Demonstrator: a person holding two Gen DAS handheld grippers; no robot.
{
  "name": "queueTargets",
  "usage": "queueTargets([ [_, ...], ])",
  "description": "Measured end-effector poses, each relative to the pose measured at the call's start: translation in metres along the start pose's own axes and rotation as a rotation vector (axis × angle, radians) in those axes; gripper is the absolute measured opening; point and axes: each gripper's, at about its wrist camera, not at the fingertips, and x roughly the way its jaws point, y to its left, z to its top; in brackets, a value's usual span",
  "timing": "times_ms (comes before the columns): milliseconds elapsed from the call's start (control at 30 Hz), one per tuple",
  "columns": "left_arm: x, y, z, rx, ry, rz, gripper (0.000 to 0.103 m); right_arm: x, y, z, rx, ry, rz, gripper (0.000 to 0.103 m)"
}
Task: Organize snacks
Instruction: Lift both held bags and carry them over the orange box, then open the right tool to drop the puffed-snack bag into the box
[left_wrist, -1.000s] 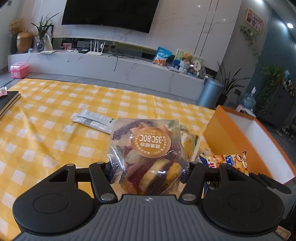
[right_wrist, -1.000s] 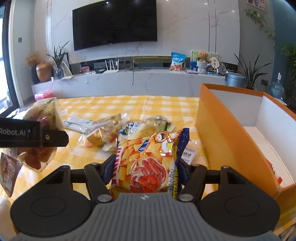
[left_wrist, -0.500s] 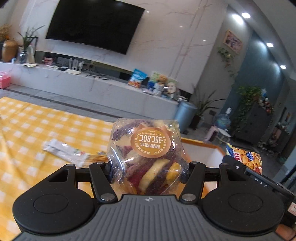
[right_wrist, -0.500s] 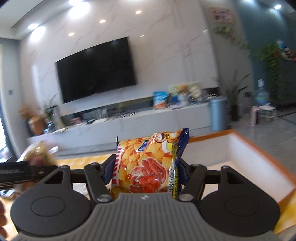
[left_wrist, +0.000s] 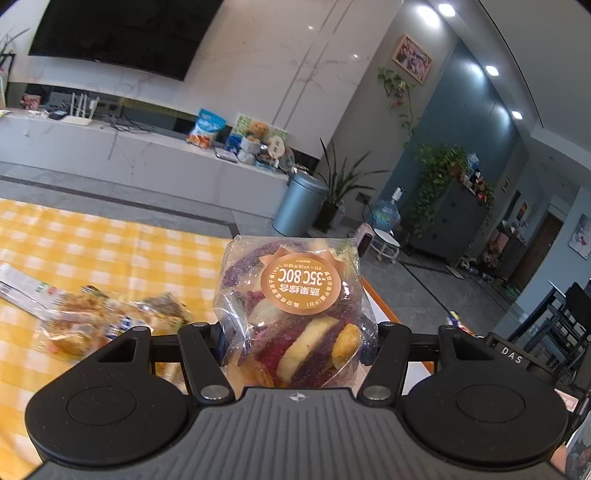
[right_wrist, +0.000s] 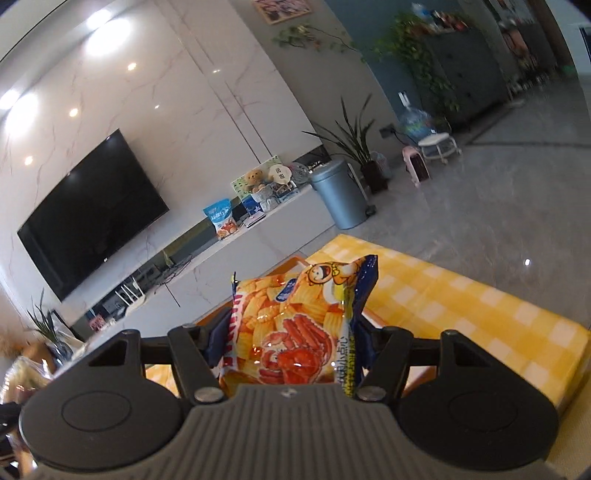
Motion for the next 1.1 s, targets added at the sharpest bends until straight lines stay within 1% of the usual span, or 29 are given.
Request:
queueTargets([
  [67, 0.008, -0.004, -0.002, 0.006, 0.012, -0.01, 0.068, 0.006, -0.001, -0.001, 0.014, 0.018, 0.017, 0.065],
  [167, 0.015, -0.009, -0.007, 0.022, 0.031, -0.023, 0.068, 0.009, -0.004, -0.004, 0.025, 0.037, 0.007, 0.065],
  [400, 0.024, -0.021, -0.013, 0.049, 0.052, -0.048, 0.068, 0.023, 0.004, -0.011, -0.042, 0.091, -0.026, 0.065],
  [600, 0.026, -0.021, -0.019, 0.047, 0.073, -0.043, 0.068, 0.038, 0.003, -0.014, -0.031, 0.15, -0.091, 0.065],
  [700, 0.028, -0.024, -0.019, 0.048, 0.079, -0.028, 0.068, 0.041, 0.009, -0.017, -0.071, 0.145, -0.14, 0.065],
  [800, 0.026, -0.029, -0.02, 0.05, 0.074, -0.028, 0.068, 0.04, 0.011, -0.019, -0.084, 0.136, -0.162, 0.065],
  [833, 0.026, -0.03, -0.02, 0.053, 0.073, -0.032, 0.068, 0.04, 0.011, -0.019, -0.09, 0.133, -0.169, 0.07],
  [867, 0.026, -0.032, -0.02, 0.058, 0.073, -0.034, 0.068, 0.039, 0.011, -0.019, -0.099, 0.128, -0.176, 0.084],
  [900, 0.026, -0.034, -0.02, 0.063, 0.072, -0.034, 0.068, 0.038, 0.011, -0.019, -0.102, 0.123, -0.187, 0.086],
  [967, 0.027, -0.038, -0.02, 0.072, 0.067, -0.032, 0.068, 0.034, 0.01, -0.018, -0.104, 0.107, -0.162, 0.092],
  [1033, 0.029, -0.041, -0.019, 0.077, 0.064, -0.034, 0.068, 0.029, 0.008, -0.017, -0.091, 0.09, -0.132, 0.095],
  [1100, 0.034, -0.045, -0.018, 0.084, 0.068, -0.039, 0.068, 0.022, 0.008, -0.016, -0.085, 0.06, -0.124, 0.095],
])
